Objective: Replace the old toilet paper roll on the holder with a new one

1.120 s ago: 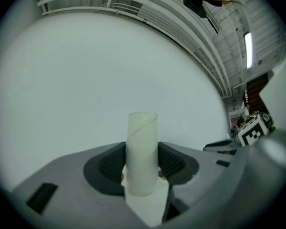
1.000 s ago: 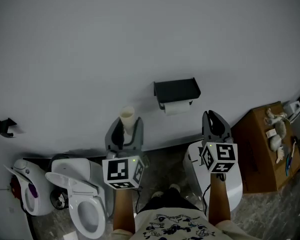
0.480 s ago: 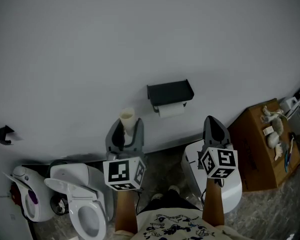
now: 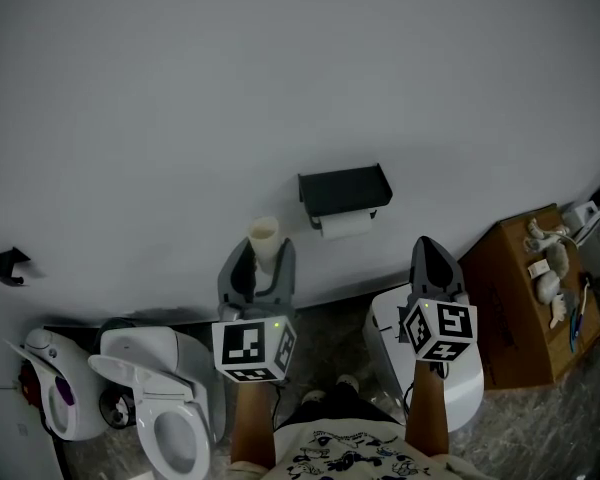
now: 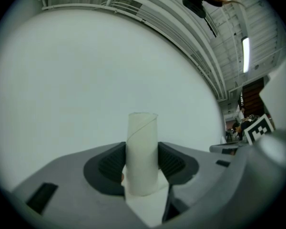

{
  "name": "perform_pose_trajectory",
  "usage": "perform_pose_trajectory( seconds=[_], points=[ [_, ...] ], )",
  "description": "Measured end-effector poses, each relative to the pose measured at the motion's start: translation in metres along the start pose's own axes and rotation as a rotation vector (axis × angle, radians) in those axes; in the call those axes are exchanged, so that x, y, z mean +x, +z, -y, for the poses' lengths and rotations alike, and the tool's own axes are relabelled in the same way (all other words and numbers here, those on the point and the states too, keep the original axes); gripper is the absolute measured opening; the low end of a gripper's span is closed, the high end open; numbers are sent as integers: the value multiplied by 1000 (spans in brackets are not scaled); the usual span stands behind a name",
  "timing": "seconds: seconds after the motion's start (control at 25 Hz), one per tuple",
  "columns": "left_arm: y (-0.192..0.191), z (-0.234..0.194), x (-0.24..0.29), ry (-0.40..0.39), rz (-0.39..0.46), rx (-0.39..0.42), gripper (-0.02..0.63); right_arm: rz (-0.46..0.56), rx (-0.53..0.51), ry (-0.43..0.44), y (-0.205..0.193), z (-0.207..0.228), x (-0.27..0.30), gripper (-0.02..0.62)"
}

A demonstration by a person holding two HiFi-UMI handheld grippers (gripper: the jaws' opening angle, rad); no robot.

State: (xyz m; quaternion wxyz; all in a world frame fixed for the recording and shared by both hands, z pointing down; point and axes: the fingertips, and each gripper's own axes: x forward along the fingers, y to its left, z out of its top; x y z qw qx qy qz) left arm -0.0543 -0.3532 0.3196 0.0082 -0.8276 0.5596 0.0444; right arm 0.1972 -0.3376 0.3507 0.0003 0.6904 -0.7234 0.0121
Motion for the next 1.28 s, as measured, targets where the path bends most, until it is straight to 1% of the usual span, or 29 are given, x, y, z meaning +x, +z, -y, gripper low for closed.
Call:
perform_pose_trajectory(
  seconds=[0.28, 1.28],
  points=[
    [0, 2, 4, -6, -3, 5, 206, -7, -1, -7, -1, 3, 2, 20],
    [0, 2, 6, -3, -2, 16, 206, -1, 9, 8, 2, 0, 6, 20]
  ],
)
